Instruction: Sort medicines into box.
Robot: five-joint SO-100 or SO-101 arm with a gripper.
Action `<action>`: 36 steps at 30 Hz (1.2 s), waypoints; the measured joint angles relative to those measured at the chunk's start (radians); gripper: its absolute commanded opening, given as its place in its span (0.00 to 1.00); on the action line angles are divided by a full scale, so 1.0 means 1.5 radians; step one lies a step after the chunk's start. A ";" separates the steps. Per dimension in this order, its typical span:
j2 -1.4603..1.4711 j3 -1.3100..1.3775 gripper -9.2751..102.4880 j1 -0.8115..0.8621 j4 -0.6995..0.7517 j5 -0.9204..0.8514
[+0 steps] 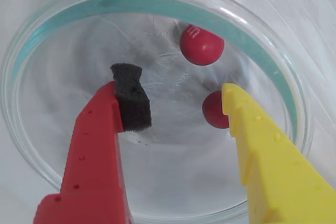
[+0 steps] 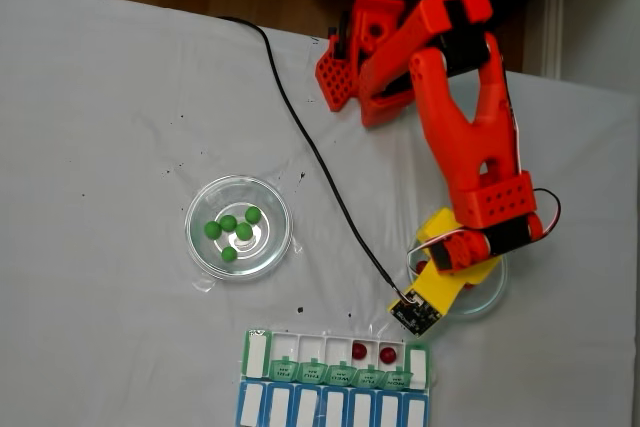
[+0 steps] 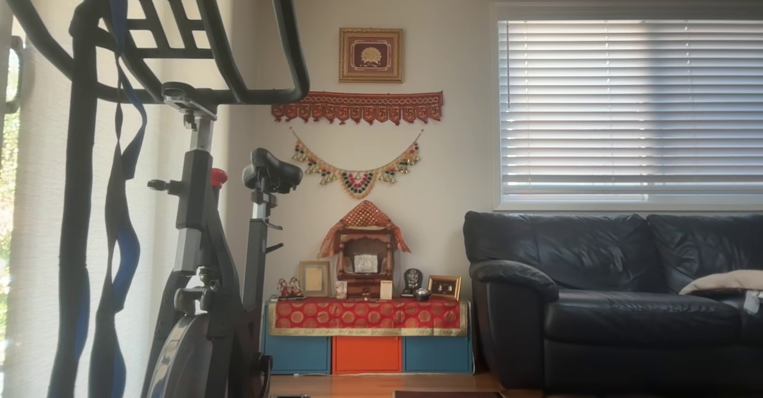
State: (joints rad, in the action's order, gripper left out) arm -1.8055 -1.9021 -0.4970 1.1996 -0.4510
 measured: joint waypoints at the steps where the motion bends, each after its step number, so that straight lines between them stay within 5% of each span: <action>1: 0.000 0.001 0.31 0.000 0.000 0.000; 36: 0.000 0.002 0.23 0.031 -0.062 0.075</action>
State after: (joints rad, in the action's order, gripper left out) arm -1.8055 -1.8991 -0.4510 1.1060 -0.3390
